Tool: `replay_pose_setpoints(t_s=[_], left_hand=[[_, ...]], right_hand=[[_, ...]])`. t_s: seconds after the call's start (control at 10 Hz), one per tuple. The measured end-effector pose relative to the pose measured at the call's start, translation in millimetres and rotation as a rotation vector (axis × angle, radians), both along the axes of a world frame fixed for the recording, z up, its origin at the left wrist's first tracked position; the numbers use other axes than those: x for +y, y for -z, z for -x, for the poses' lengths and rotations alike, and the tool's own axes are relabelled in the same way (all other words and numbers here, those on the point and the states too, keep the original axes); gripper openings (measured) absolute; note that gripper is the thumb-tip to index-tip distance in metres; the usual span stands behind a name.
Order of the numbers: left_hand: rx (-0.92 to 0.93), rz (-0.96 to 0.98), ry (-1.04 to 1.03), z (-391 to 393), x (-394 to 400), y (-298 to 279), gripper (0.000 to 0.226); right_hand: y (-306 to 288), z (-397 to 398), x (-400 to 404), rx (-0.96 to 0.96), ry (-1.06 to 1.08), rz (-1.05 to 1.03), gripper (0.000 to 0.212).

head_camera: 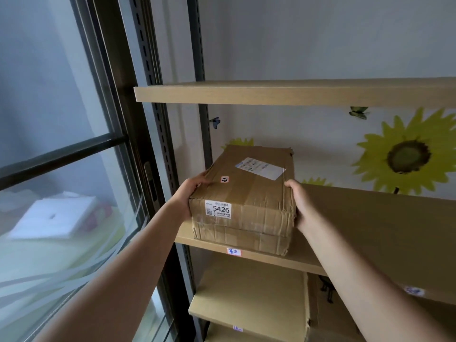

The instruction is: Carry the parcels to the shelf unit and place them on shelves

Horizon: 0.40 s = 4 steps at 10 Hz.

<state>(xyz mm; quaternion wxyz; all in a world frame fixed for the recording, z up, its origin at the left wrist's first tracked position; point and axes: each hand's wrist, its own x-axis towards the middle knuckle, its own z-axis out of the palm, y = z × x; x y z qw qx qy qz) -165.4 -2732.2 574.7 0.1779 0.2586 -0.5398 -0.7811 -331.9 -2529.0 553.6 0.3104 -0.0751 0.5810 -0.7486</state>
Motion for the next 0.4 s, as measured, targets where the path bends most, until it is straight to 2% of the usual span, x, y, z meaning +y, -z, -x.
replay_pose_setpoints(t_s=[0.1,0.2,0.3,0.4], left_hand=[[0.006,-0.041,0.02,2,0,6,0.027],[-0.001,-0.023,0.049,5,-1,10,0.023],[0.005,0.03,0.083,0,-2,10,0.03],[0.03,0.161,0.048,-9,-11,2,0.043]], right_hand=[[4,2,-5,-0.011,0.002,-0.004,0.029],[6,6,-4,0.02,-0.005,-0.001,0.032],[3,-1,3,0.037,-0.025,-0.071,0.026],[1,-4,13,0.159,0.12,-0.145,0.03]])
